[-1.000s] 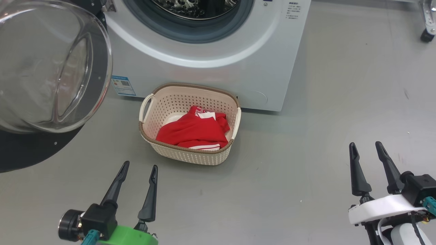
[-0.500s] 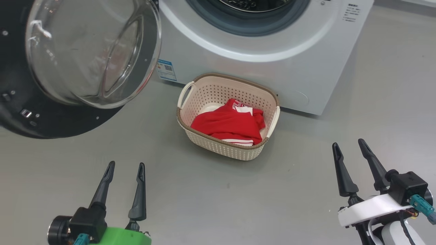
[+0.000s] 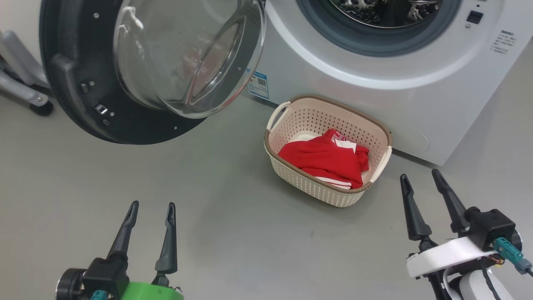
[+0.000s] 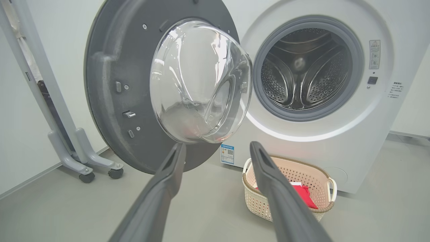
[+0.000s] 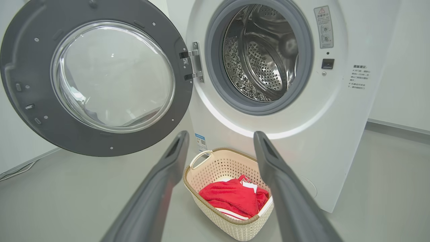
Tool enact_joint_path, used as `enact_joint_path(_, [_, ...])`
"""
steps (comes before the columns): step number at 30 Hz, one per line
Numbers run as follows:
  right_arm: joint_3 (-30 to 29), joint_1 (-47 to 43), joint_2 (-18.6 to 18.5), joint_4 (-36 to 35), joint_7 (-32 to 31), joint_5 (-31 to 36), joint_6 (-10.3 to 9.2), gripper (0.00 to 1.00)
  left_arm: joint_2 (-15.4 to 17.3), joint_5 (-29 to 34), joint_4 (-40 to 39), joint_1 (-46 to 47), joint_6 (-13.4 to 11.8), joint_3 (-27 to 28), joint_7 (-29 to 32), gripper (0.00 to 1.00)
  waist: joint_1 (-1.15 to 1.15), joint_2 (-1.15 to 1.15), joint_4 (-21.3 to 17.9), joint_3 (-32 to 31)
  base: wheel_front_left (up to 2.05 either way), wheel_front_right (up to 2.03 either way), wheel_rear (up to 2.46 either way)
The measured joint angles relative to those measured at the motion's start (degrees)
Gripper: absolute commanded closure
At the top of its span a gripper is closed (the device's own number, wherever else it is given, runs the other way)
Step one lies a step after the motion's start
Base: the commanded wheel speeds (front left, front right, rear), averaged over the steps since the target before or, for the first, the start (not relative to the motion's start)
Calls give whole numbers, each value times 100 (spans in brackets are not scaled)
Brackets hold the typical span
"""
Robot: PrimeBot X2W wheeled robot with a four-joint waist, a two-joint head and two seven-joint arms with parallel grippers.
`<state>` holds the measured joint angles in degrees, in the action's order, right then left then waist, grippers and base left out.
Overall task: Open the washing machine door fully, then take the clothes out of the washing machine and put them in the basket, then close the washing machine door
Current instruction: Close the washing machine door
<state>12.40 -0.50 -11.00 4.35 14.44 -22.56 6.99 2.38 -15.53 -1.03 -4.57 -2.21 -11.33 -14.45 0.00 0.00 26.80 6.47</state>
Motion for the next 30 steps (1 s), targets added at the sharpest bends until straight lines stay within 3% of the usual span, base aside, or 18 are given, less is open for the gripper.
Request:
enact_joint_path(10, [292, 2, 68, 26, 0, 0, 0, 0, 2, 88, -87, -179, 0, 227, 0, 0, 0, 0, 366, -202, 0, 0, 0])
enact_joint_path(30, [391, 4, 75, 148, 0, 0, 0, 0, 2, 101, -215, -312, 1, 356, 0, 0, 0, 0, 424, -265, 0, 0, 0])
